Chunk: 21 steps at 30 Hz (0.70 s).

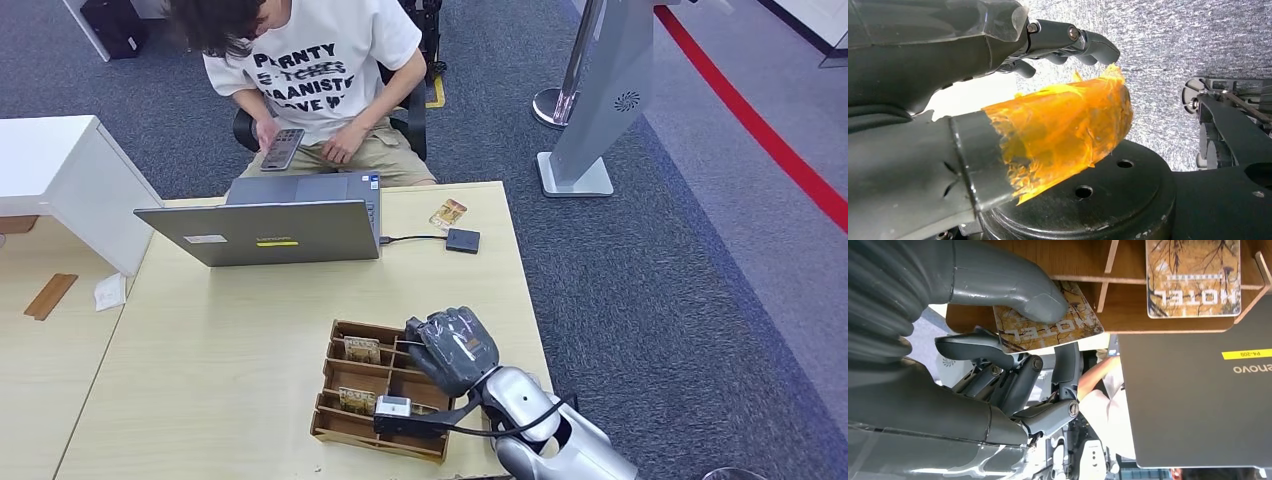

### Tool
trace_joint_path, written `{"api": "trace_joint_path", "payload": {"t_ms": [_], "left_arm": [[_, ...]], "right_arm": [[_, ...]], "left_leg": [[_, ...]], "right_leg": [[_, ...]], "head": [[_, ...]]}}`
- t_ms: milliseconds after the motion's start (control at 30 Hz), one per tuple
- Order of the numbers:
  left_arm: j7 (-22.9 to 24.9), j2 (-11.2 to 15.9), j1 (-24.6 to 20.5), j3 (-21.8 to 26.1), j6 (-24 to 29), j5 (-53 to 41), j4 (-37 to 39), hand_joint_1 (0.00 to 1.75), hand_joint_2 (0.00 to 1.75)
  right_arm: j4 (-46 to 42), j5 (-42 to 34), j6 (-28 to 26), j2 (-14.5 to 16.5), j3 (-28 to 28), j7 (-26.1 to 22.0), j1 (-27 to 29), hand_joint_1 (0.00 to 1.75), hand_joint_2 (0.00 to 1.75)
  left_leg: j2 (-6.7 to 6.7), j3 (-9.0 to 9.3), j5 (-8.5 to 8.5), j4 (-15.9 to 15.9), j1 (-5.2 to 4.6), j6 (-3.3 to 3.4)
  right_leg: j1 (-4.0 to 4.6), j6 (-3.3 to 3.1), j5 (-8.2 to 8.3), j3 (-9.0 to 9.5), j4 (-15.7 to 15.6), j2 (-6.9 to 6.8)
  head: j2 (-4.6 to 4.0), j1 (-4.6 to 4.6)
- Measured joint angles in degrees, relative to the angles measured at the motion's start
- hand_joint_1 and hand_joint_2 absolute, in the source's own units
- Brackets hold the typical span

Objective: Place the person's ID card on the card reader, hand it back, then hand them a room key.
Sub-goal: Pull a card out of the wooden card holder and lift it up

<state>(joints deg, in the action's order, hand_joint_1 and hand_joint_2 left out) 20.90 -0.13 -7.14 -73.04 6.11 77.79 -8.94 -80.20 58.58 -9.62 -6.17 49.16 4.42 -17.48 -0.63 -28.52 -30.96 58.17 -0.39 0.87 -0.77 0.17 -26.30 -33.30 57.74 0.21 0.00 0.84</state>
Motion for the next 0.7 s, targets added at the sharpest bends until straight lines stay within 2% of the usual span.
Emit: {"api": "trace_joint_path", "payload": {"t_ms": [267,700], "left_arm": [[0.02,0.00,0.00,-0.31,0.13,0.49,0.08,0.00,0.00],[-0.23,-0.02,-0.02,-1.42,0.63,1.67,0.09,0.00,0.00]], "right_arm": [[0.21,0.23,-0.52,0.19,-0.01,-0.21,0.23,1.75,1.75],[-2.23,2.53,-6.40,0.98,-1.17,-2.15,2.67,1.75,1.75]], "left_leg": [[0.00,0.01,0.00,0.00,0.00,0.00],[0.00,0.00,0.00,0.00,0.00,0.00]], "right_leg": [[0.00,0.00,0.00,0.00,0.00,0.00],[0.00,0.00,0.00,0.00,0.00,0.00]], "head": [[0.00,0.01],[0.00,0.00]]}}
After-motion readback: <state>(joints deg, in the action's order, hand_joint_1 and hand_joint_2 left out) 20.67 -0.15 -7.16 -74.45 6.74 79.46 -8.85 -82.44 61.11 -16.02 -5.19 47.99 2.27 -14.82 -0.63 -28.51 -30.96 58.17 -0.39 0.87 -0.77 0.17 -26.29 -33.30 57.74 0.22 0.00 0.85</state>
